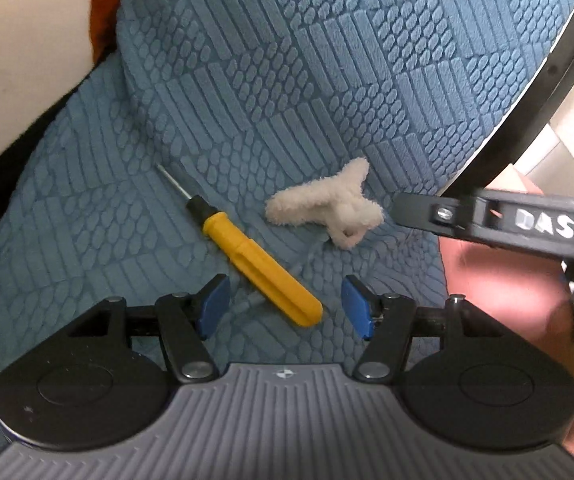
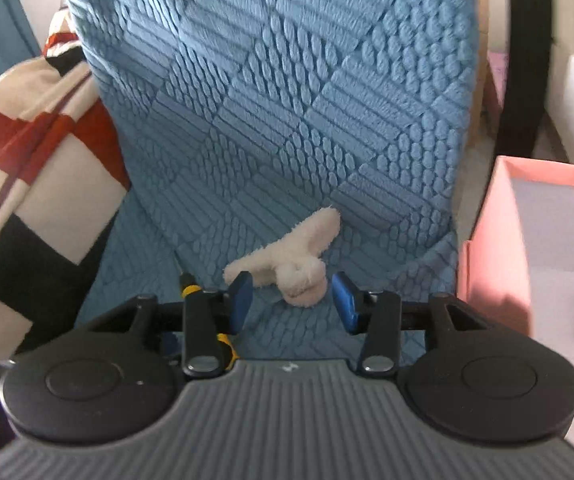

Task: Organize rigid objects
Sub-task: 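Close the right gripper on the white plush toy while the left gripper reaches the screwdriver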

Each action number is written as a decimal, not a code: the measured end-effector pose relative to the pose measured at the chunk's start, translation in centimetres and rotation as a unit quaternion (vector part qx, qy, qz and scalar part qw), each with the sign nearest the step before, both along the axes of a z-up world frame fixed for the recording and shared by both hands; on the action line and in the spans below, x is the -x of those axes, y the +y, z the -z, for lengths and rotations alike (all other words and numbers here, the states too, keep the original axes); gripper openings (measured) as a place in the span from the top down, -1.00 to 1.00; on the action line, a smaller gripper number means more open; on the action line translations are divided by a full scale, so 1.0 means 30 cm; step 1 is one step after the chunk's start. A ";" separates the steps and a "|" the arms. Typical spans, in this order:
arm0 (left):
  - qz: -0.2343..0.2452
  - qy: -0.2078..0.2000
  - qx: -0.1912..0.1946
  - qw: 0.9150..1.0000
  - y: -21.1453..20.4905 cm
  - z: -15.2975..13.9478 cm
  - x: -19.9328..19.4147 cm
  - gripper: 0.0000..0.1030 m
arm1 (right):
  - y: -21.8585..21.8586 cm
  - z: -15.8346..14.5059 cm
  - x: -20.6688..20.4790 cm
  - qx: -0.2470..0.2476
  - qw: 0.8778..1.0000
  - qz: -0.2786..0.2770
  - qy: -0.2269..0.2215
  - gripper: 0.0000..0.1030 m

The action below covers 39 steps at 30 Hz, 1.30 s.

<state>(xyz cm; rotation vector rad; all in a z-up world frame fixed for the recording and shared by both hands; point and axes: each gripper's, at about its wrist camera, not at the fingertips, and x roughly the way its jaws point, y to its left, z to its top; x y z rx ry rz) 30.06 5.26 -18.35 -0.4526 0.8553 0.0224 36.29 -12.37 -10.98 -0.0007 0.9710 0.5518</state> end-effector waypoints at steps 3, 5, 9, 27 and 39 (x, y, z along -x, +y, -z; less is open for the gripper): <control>-0.015 -0.010 -0.026 1.000 -0.020 0.010 -0.006 -0.30 | 0.029 0.032 -0.055 0.008 1.000 -0.018 0.012 0.10; -0.014 -0.008 -0.030 0.999 -0.030 0.019 -0.018 -0.30 | 0.045 0.044 -0.086 0.011 1.000 -0.025 0.013 0.11; -0.012 -0.001 -0.042 0.999 -0.049 0.036 -0.035 -0.30 | 0.068 0.068 -0.131 0.014 0.999 -0.035 0.030 0.11; -0.052 0.006 -0.098 0.994 -0.038 0.045 -0.069 0.08 | 0.170 0.179 -0.119 0.068 0.995 -0.064 0.045 0.27; -0.090 0.043 -0.029 0.995 0.055 0.015 -0.015 0.58 | 0.174 0.124 -0.064 0.095 0.993 -0.051 0.039 0.29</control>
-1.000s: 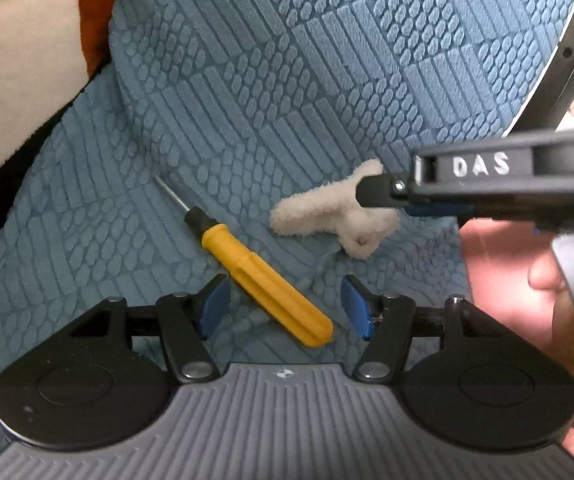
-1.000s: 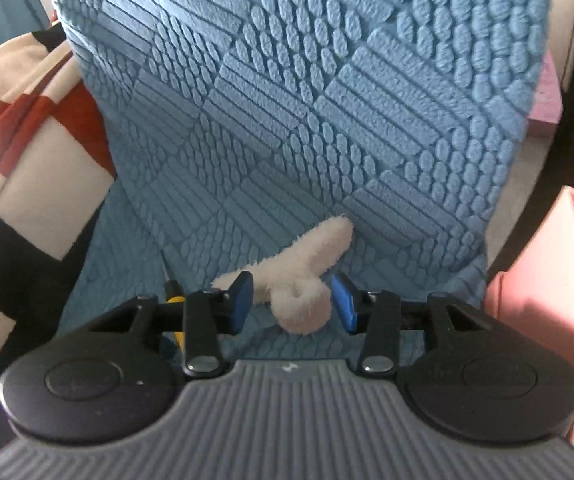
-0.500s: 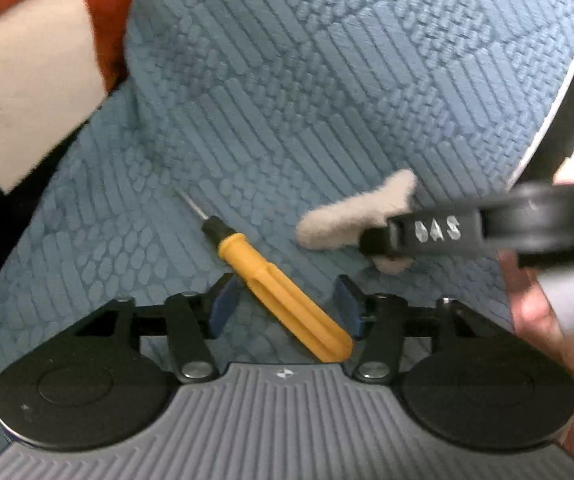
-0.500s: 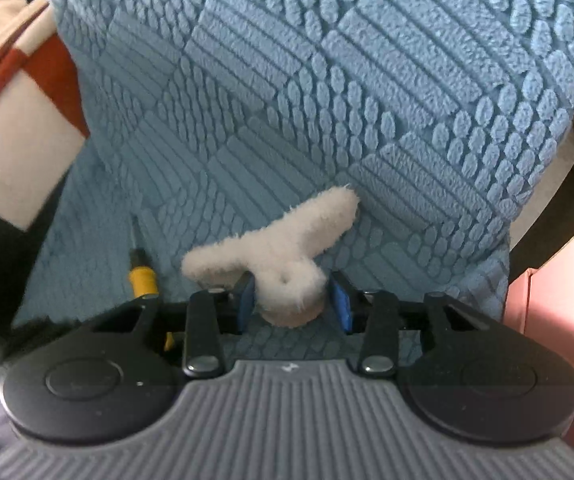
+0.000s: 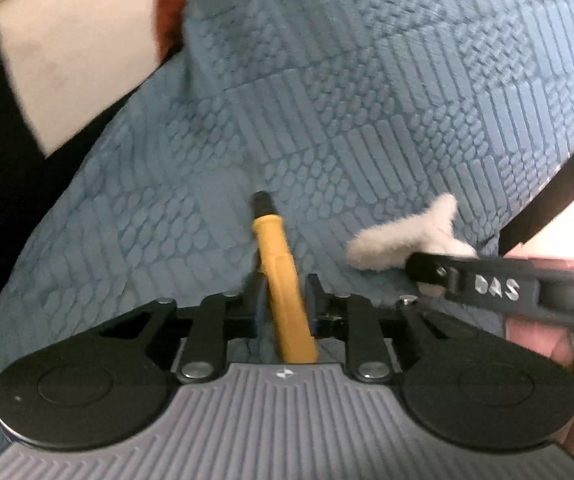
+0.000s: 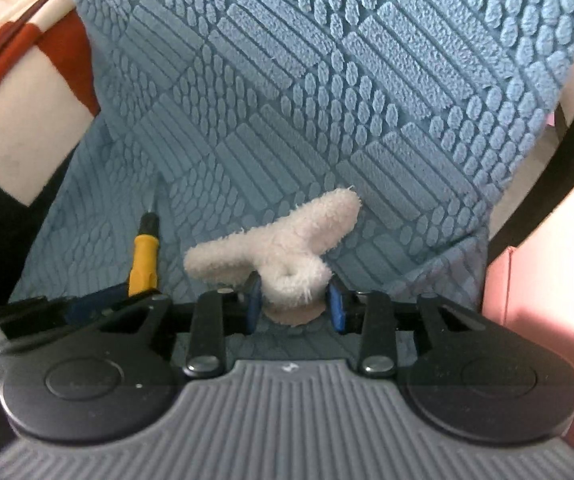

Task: Organize rigid objects
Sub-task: 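Close the right gripper on the white plush toy while the left gripper reaches the screwdriver, then grasp the yellow screwdriver handle with the left gripper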

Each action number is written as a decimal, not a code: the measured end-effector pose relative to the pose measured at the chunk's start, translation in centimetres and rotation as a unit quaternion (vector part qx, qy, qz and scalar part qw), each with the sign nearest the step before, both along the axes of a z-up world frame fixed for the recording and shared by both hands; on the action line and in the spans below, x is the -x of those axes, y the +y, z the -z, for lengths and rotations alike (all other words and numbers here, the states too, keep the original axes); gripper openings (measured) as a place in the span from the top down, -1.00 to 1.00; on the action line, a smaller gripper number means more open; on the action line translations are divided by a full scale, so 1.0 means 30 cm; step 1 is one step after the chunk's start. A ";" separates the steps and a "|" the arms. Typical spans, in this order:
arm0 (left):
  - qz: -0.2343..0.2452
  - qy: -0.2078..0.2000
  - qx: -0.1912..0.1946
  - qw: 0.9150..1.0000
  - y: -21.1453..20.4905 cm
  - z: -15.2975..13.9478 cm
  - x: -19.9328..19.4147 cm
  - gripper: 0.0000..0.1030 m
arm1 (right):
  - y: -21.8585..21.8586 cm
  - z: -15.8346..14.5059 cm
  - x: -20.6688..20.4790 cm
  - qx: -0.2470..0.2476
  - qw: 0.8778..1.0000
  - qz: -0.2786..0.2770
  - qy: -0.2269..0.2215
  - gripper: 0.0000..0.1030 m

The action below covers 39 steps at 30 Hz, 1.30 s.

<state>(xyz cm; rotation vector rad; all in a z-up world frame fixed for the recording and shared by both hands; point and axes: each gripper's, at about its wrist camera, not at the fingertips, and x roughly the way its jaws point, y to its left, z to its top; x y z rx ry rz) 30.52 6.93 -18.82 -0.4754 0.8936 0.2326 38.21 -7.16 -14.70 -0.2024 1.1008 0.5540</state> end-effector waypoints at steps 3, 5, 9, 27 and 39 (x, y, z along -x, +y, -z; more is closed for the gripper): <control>-0.008 0.006 0.016 1.000 0.031 -0.010 0.032 0.63 | -0.012 -0.021 0.029 0.006 1.000 0.008 -0.007 0.29; -0.007 0.009 0.017 1.000 0.040 -0.016 0.058 0.63 | -0.025 -0.032 0.056 0.000 1.000 0.017 -0.006 0.29; 0.001 0.014 0.036 0.999 0.043 -0.025 0.116 0.63 | -0.038 -0.049 0.129 -0.005 1.000 0.031 0.005 0.29; 0.040 0.035 0.059 0.997 0.010 -0.067 0.421 0.63 | -0.082 -0.109 0.542 0.033 0.997 0.064 -0.024 0.29; 0.018 0.045 0.073 0.996 0.047 -0.091 0.507 0.62 | -0.117 -0.116 0.707 0.035 0.994 0.097 -0.024 0.27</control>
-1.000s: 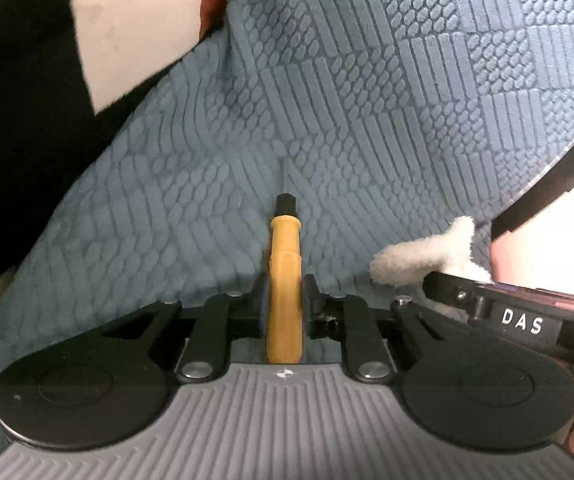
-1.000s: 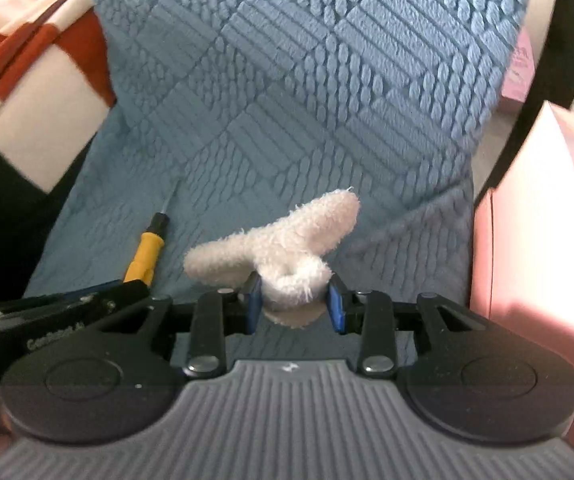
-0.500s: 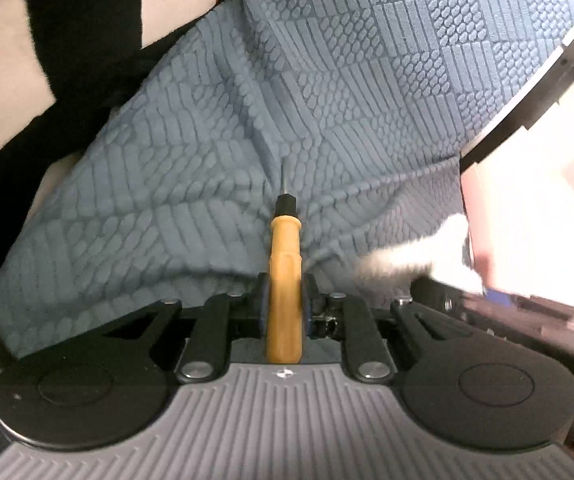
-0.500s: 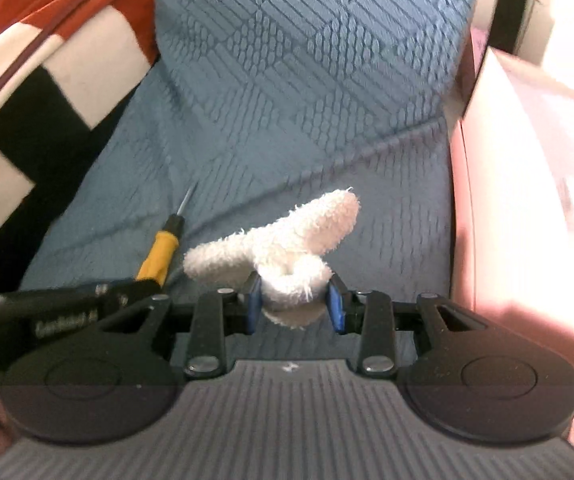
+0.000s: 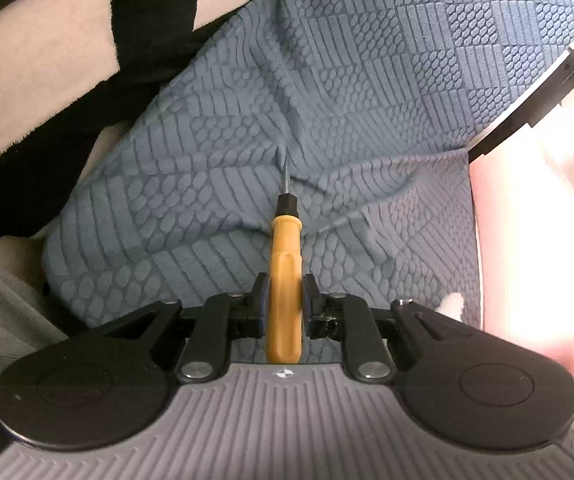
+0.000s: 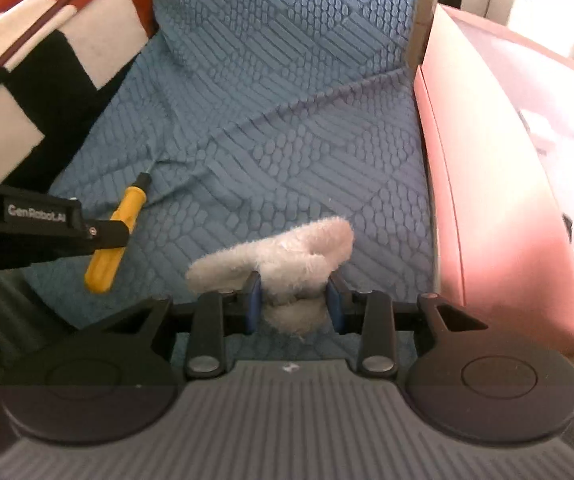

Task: Organize rigid objects
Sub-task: 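Grasp the yellow screwdriver handle with the left gripper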

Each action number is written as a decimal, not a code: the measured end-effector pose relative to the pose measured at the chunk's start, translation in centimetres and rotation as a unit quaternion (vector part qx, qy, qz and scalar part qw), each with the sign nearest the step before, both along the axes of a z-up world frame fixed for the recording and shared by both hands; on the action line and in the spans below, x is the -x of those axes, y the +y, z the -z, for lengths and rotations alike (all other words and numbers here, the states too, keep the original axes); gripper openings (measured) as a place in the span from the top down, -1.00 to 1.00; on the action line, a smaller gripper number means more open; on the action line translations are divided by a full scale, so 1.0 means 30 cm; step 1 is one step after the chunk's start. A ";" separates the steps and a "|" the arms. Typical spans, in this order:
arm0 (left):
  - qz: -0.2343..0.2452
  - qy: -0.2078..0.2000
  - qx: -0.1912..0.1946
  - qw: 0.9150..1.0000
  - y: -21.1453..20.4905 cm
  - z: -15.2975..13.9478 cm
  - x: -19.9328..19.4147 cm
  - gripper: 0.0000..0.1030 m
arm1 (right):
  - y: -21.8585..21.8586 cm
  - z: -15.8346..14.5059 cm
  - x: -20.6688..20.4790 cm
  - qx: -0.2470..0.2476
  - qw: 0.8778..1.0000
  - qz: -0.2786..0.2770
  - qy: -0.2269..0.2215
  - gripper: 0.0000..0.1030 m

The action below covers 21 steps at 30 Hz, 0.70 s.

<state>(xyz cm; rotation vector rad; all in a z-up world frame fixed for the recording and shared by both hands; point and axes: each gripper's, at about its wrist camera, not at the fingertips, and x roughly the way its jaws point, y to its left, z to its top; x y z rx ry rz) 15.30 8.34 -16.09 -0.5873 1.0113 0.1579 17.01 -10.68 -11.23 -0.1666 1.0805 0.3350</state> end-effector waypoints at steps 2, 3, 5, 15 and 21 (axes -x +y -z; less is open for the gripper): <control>0.000 0.003 0.004 1.000 0.003 0.007 -0.007 0.62 | -0.002 0.012 0.009 0.001 1.000 -0.001 0.006 0.27; -0.001 0.005 0.008 1.000 0.004 0.010 -0.010 0.62 | -0.002 0.016 0.008 0.001 1.000 -0.003 0.011 0.26; -0.007 0.008 0.013 1.000 0.007 0.015 -0.013 0.61 | -0.006 0.018 -0.007 -0.009 1.000 -0.006 0.019 0.24; -0.012 0.007 0.025 1.000 0.003 0.020 -0.052 0.55 | 0.016 0.040 -0.018 0.013 1.000 -0.013 0.013 0.24; -0.009 0.005 0.013 1.000 -0.006 0.021 -0.068 0.21 | 0.035 0.049 -0.024 0.016 0.999 -0.030 -0.004 0.24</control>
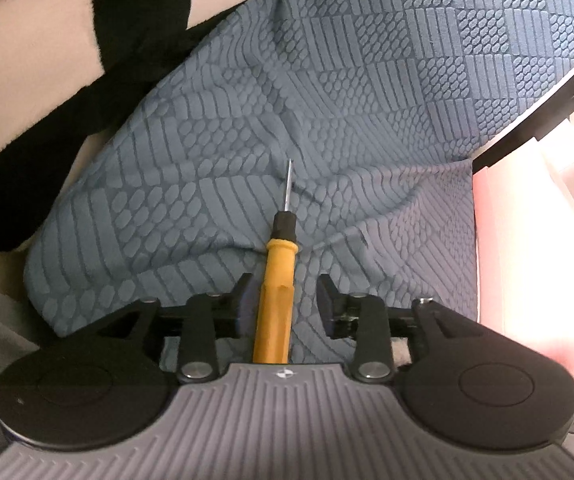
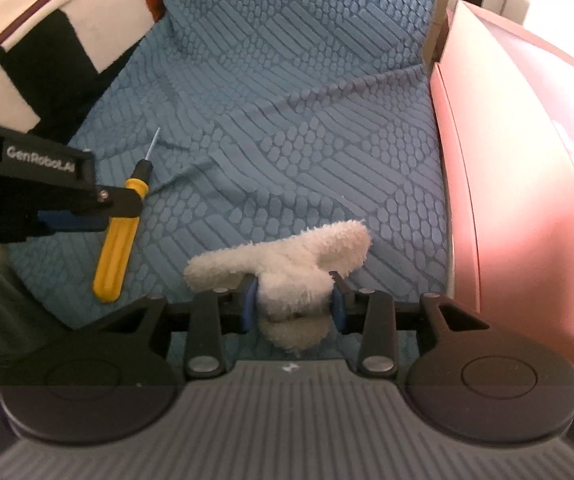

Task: Organize rigid objects
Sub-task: 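Grasp the yellow screwdriver handle with the left gripper, then lift the plush toy and screwdriver and carry both grippers over the pink box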

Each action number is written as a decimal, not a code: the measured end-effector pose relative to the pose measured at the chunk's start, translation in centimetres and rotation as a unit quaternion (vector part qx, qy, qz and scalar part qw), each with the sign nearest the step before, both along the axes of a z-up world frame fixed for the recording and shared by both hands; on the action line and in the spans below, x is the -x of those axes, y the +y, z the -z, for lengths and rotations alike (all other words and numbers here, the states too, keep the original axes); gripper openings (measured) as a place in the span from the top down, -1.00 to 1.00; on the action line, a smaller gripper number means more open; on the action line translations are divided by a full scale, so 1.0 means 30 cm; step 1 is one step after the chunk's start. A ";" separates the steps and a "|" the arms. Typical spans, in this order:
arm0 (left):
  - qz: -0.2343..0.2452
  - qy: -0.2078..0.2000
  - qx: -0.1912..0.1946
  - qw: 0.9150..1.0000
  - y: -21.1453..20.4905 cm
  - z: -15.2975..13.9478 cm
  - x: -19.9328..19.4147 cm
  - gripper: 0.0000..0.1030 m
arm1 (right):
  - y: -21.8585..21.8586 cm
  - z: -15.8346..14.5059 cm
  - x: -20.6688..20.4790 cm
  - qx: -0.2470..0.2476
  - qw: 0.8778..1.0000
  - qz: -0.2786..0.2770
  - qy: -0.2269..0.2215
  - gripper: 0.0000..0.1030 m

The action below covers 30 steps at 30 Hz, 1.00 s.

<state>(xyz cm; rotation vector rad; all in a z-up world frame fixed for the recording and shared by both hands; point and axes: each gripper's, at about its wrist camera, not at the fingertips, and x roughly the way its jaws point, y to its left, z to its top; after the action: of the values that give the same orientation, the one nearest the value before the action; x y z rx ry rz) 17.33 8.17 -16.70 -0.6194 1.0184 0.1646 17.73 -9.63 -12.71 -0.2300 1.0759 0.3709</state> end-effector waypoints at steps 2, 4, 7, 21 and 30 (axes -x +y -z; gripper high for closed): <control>0.000 -0.001 -0.006 1.000 -0.002 0.000 -0.008 0.19 | 0.004 0.002 -0.001 -0.002 1.000 -0.006 -0.003 0.23; 0.001 -0.002 -0.007 1.000 -0.003 0.001 -0.014 0.19 | 0.000 0.001 -0.008 -0.012 1.000 -0.004 0.002 0.27; 0.003 -0.002 -0.008 1.000 -0.007 0.004 -0.023 0.19 | -0.008 -0.006 -0.015 -0.023 1.000 0.005 0.004 0.31; 0.034 -0.013 -0.075 0.997 -0.068 0.019 -0.063 0.22 | -0.053 0.018 -0.083 -0.054 0.995 0.082 0.000 0.31; 0.035 -0.015 -0.128 0.991 -0.098 0.038 -0.106 0.61 | -0.024 0.039 -0.075 -0.052 0.996 0.064 -0.019 0.29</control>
<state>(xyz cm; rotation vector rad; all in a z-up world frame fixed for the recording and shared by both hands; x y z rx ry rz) 20.50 5.24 -17.84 -0.3516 0.9707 0.2190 19.98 -10.35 -13.87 -0.0748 1.0256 0.3055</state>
